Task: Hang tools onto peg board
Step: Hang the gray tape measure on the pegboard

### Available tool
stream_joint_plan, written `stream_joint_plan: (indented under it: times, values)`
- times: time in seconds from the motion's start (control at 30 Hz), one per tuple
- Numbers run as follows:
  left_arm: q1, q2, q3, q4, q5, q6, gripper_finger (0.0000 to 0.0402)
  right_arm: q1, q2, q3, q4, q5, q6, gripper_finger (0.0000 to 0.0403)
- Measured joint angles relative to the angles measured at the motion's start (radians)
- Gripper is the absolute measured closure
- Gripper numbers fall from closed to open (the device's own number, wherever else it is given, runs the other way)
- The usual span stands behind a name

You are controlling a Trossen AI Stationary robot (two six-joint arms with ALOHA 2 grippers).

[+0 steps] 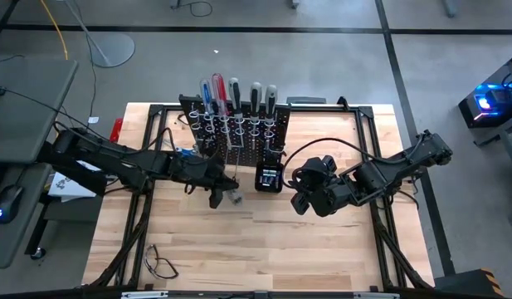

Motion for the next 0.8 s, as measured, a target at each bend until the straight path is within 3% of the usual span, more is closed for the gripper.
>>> stream_joint_plan:
  times: [0.53, 0.8]
  values:
    - [0.023, 0.057, 0.002, 0.012, 0.0, -0.013, 0.0401, -0.005, 0.0, 0.0, 0.008, 0.008, 0.015, 0.027]
    - [0.001, 0.022, 0.0, 0.01, 0.032, -0.025, 0.0401, -0.005, 0.0, 0.0, 0.007, 0.004, 0.018, 0.027]
